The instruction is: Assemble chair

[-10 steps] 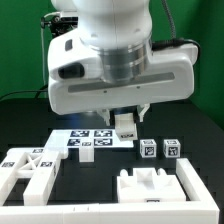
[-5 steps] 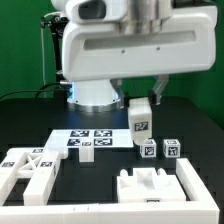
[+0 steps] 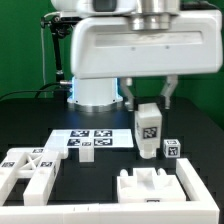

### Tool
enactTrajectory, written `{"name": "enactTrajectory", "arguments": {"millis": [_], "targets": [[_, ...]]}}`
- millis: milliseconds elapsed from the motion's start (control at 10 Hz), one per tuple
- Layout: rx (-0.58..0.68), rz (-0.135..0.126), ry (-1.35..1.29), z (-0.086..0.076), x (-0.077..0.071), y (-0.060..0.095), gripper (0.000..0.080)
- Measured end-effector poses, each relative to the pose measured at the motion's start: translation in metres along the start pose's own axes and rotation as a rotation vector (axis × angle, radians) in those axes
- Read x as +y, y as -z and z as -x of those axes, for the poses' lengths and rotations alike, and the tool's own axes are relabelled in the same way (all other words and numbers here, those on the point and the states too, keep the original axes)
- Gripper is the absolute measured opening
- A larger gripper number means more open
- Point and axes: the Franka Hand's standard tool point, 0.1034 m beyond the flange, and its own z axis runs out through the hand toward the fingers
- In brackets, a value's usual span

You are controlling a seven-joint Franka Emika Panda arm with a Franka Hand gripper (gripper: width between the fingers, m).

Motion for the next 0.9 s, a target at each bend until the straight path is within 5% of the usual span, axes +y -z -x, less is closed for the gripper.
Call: {"name": "enactTrajectory", "arguments": {"millis": [200, 600, 900], "targets": [[0.047, -0.001, 0.048, -0.006, -0.005, -0.019, 0.0279], [0.043, -0.003, 0.046, -0.006, -0.007, -0.019, 0.0279], [0.095, -0.014, 0.015, 0.007, -0.028, -0.04, 0.0279]]}}
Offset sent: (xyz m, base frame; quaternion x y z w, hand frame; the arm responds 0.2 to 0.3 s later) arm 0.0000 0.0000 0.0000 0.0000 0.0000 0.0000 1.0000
